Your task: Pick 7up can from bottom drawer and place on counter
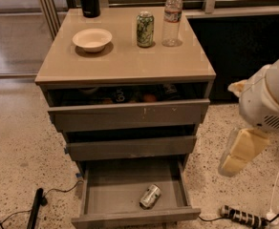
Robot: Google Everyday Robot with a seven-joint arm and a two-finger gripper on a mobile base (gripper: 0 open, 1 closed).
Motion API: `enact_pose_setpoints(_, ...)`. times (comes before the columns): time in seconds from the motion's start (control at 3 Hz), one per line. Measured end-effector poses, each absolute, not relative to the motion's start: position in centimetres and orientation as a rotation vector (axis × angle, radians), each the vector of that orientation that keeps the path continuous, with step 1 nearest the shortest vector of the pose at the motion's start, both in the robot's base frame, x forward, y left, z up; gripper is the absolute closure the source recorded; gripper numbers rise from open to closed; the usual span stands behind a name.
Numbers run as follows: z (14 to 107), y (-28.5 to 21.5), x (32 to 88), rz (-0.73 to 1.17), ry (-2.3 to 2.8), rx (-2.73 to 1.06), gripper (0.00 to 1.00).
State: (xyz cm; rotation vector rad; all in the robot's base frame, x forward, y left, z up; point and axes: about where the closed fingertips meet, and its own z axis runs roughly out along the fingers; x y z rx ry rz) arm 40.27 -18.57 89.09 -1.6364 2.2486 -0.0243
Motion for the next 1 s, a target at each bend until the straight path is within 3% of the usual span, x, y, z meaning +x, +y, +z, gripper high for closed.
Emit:
enact_pose_setpoints(0.67,78.8,-14.5,41.2,0.095,2.197,-1.654,0.00)
enact_pose_setpoints(1.0,78.8,-14.5,41.2,0.095,2.196,-1.655,0.00)
